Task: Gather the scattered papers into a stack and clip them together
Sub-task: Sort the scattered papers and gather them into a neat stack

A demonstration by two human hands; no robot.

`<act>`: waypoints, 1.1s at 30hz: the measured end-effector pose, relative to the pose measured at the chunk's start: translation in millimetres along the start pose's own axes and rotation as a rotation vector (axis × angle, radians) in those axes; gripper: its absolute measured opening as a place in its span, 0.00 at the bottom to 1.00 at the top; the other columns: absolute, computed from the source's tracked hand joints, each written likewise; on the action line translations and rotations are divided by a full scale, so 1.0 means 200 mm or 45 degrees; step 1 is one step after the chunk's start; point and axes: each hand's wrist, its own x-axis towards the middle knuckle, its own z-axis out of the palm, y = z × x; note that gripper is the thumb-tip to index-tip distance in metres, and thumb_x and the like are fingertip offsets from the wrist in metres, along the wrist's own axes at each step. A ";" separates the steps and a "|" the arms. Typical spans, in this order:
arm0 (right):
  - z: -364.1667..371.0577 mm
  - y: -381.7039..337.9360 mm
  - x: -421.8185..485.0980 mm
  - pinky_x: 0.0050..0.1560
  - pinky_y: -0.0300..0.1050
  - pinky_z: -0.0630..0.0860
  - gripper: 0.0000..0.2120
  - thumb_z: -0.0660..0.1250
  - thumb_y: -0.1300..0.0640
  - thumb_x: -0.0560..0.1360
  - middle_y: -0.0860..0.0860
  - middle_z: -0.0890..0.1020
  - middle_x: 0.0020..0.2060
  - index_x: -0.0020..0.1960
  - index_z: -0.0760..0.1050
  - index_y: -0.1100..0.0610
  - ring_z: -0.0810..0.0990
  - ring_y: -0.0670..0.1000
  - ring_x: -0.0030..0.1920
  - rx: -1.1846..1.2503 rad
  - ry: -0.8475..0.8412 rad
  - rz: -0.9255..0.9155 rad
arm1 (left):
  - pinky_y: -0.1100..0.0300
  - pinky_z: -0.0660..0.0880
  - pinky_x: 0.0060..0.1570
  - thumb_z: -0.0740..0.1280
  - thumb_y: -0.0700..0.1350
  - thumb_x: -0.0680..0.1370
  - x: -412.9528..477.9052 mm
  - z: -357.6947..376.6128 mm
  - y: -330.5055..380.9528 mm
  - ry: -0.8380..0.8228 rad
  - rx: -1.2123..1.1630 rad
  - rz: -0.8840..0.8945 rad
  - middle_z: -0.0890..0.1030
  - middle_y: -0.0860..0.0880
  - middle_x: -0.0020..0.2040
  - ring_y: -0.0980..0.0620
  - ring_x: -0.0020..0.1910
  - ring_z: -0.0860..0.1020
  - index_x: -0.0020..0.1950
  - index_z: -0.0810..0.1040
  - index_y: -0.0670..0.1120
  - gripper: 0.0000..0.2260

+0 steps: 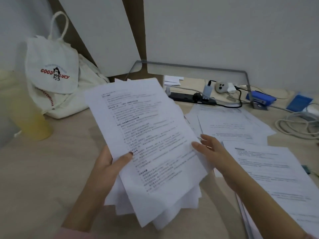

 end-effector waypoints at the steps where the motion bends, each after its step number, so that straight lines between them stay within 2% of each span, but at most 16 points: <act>1: -0.02 -0.02 0.01 0.61 0.49 0.71 0.34 0.68 0.40 0.68 0.47 0.72 0.64 0.70 0.63 0.50 0.75 0.51 0.62 0.045 -0.043 0.056 | 0.63 0.80 0.46 0.65 0.34 0.73 0.00 0.02 0.03 -0.069 -0.034 0.009 0.84 0.55 0.50 0.55 0.50 0.82 0.56 0.76 0.52 0.17; 3: -0.08 -0.03 0.02 0.60 0.51 0.74 0.41 0.70 0.33 0.61 0.48 0.77 0.63 0.69 0.66 0.48 0.79 0.52 0.58 0.169 -0.150 0.147 | 0.58 0.80 0.49 0.70 0.35 0.70 0.00 0.08 0.08 -0.197 -0.068 0.017 0.84 0.53 0.53 0.52 0.52 0.82 0.59 0.76 0.51 0.20; 4: -0.11 -0.03 0.01 0.59 0.50 0.75 0.38 0.69 0.34 0.61 0.49 0.80 0.60 0.66 0.70 0.49 0.81 0.52 0.56 0.234 -0.204 0.156 | 0.55 0.80 0.51 0.70 0.36 0.68 0.00 0.11 0.10 -0.250 -0.083 0.020 0.84 0.52 0.54 0.51 0.53 0.82 0.59 0.76 0.52 0.21; 6: -0.18 -0.04 -0.02 0.53 0.47 0.78 0.25 0.67 0.40 0.66 0.50 0.84 0.53 0.58 0.77 0.52 0.84 0.51 0.51 0.363 -0.274 0.108 | 0.53 0.80 0.51 0.67 0.40 0.68 0.01 0.16 0.12 -0.325 -0.099 0.041 0.84 0.52 0.55 0.50 0.54 0.82 0.56 0.78 0.55 0.19; 9: -0.29 -0.02 -0.08 0.47 0.47 0.81 0.17 0.67 0.52 0.69 0.51 0.85 0.51 0.57 0.77 0.54 0.84 0.53 0.49 0.443 -0.242 -0.052 | 0.60 0.80 0.48 0.69 0.38 0.69 0.05 0.21 0.10 -0.346 -0.053 0.122 0.84 0.54 0.54 0.53 0.53 0.82 0.55 0.78 0.56 0.19; 12: -0.35 -0.04 -0.12 0.41 0.42 0.81 0.15 0.68 0.60 0.69 0.50 0.85 0.49 0.56 0.77 0.53 0.85 0.52 0.47 0.384 -0.107 -0.217 | 0.68 0.77 0.42 0.69 0.39 0.67 0.08 0.27 0.10 -0.301 0.040 0.226 0.84 0.61 0.50 0.59 0.50 0.82 0.55 0.75 0.55 0.19; 15: -0.38 -0.07 -0.14 0.43 0.37 0.80 0.15 0.68 0.61 0.69 0.48 0.85 0.49 0.56 0.78 0.53 0.84 0.48 0.48 0.332 -0.002 -0.358 | 0.71 0.76 0.40 0.67 0.42 0.67 0.13 0.31 0.13 -0.258 0.121 0.340 0.83 0.65 0.46 0.64 0.47 0.81 0.53 0.74 0.56 0.16; 17: -0.38 -0.08 -0.15 0.45 0.37 0.80 0.16 0.68 0.59 0.69 0.46 0.85 0.50 0.57 0.77 0.54 0.83 0.46 0.50 0.317 0.032 -0.423 | 0.73 0.75 0.39 0.69 0.40 0.69 0.15 0.33 0.16 -0.231 0.131 0.408 0.83 0.67 0.44 0.67 0.45 0.80 0.52 0.73 0.56 0.16; 19: -0.37 -0.10 -0.16 0.46 0.38 0.79 0.18 0.69 0.57 0.68 0.46 0.85 0.51 0.58 0.77 0.53 0.83 0.45 0.50 0.334 0.034 -0.450 | 0.74 0.75 0.40 0.72 0.43 0.68 0.17 0.35 0.19 -0.200 0.125 0.461 0.83 0.65 0.45 0.70 0.46 0.79 0.53 0.72 0.56 0.18; 22: -0.35 -0.09 -0.17 0.45 0.36 0.79 0.22 0.71 0.55 0.68 0.46 0.84 0.53 0.61 0.75 0.54 0.82 0.46 0.52 0.374 0.059 -0.453 | 0.73 0.74 0.45 0.71 0.50 0.63 0.17 0.36 0.19 -0.200 0.092 0.463 0.82 0.62 0.48 0.68 0.50 0.79 0.54 0.71 0.56 0.21; 25: -0.34 -0.06 -0.17 0.45 0.35 0.79 0.21 0.69 0.56 0.69 0.46 0.84 0.53 0.62 0.74 0.53 0.82 0.45 0.52 0.434 0.070 -0.428 | 0.71 0.75 0.44 0.69 0.54 0.61 0.15 0.38 0.13 -0.195 0.051 0.397 0.82 0.61 0.50 0.64 0.51 0.80 0.54 0.72 0.56 0.22; 28: -0.30 -0.02 -0.18 0.47 0.37 0.78 0.16 0.66 0.57 0.72 0.44 0.84 0.52 0.60 0.75 0.52 0.82 0.44 0.52 0.406 0.075 -0.375 | 0.73 0.75 0.42 0.70 0.55 0.61 0.12 0.40 0.07 -0.153 0.060 0.360 0.82 0.65 0.48 0.67 0.50 0.79 0.54 0.72 0.57 0.23; 30: -0.28 -0.03 -0.18 0.48 0.40 0.77 0.13 0.65 0.58 0.74 0.45 0.85 0.50 0.57 0.77 0.52 0.83 0.44 0.50 0.424 0.133 -0.376 | 0.74 0.75 0.42 0.71 0.51 0.63 0.10 0.42 0.06 -0.119 0.072 0.363 0.82 0.65 0.46 0.67 0.51 0.78 0.53 0.72 0.58 0.20; 33: -0.29 -0.07 -0.17 0.44 0.38 0.79 0.11 0.65 0.59 0.74 0.45 0.85 0.48 0.55 0.77 0.51 0.83 0.43 0.48 0.481 0.193 -0.455 | 0.67 0.77 0.46 0.69 0.53 0.64 0.10 0.41 0.10 -0.067 0.040 0.433 0.82 0.65 0.50 0.62 0.52 0.79 0.54 0.73 0.60 0.19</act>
